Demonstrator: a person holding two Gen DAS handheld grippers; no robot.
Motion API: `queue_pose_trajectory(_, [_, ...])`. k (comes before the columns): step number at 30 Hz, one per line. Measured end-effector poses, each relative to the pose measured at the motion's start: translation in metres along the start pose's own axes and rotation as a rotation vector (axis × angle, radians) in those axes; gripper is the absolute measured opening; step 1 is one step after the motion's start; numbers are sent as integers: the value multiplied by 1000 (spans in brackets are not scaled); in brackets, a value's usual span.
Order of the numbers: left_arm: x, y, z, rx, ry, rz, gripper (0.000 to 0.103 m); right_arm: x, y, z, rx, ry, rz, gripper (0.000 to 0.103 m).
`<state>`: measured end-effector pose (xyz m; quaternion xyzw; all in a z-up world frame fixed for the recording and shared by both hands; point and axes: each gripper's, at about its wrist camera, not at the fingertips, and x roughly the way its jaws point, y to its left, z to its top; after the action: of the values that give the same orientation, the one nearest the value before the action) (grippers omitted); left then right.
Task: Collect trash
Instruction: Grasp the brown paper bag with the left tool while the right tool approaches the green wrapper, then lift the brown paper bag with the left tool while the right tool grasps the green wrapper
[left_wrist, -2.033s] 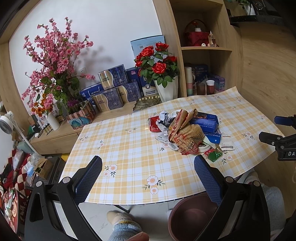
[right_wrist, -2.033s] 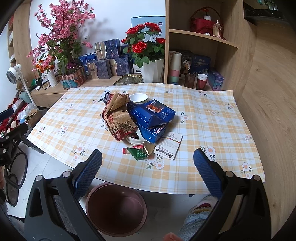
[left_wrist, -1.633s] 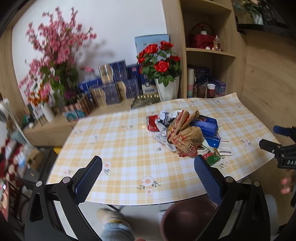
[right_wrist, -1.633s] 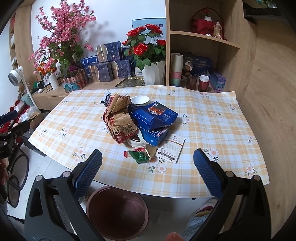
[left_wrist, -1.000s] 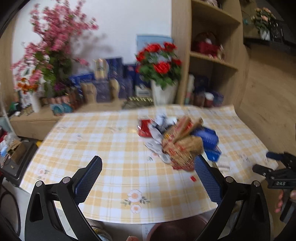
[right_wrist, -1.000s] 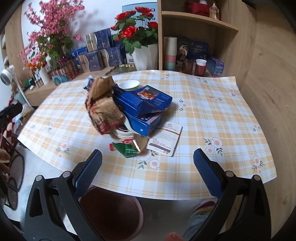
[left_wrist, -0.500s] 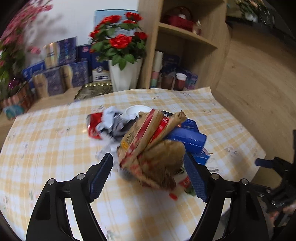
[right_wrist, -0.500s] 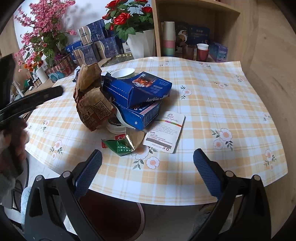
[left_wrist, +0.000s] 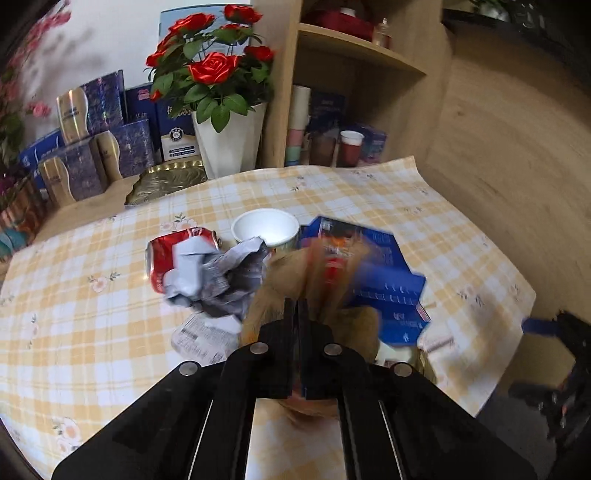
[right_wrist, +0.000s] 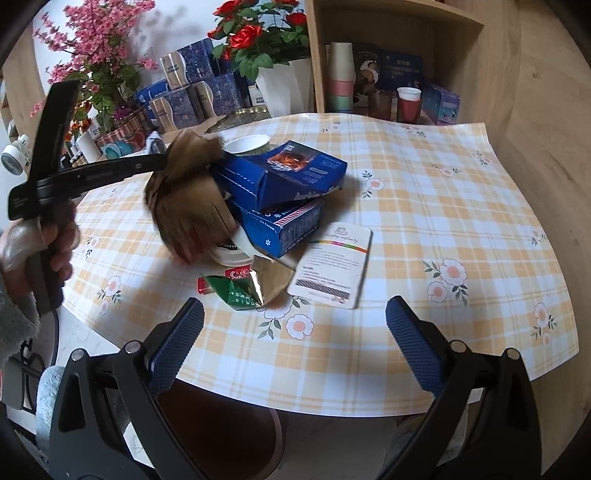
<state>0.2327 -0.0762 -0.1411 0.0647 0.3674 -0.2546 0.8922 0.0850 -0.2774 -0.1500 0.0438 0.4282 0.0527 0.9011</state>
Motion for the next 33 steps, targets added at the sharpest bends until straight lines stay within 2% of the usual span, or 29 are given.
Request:
queue_pose_trajectory(9, [-49,2,-27,-3,-40,-12,1,7,18,-4,-40,7,23,97])
queue_pose_trajectory(18, [-98,7,-62,-105,-94,-50,1,31,19,-9,-63,39,54,96])
queue_pose_trajectory(21, [-108,8,-78,-125,-91,-42,1,49,26,-7,-111,62,70,87])
queue_pose_trajectory(27, [-109,17,-100,-168,-58,-31,1,91,48,1,-210,92,46,79])
queue_pose_trajectory(31, [-115,22,-105,-204,-70,-38,1,111,59,4,-262,110,16,76])
queue_pose_trajectory(33, [-117,21,-105,-207,-77,-40,1,114,59,5,-270,116,15,71])
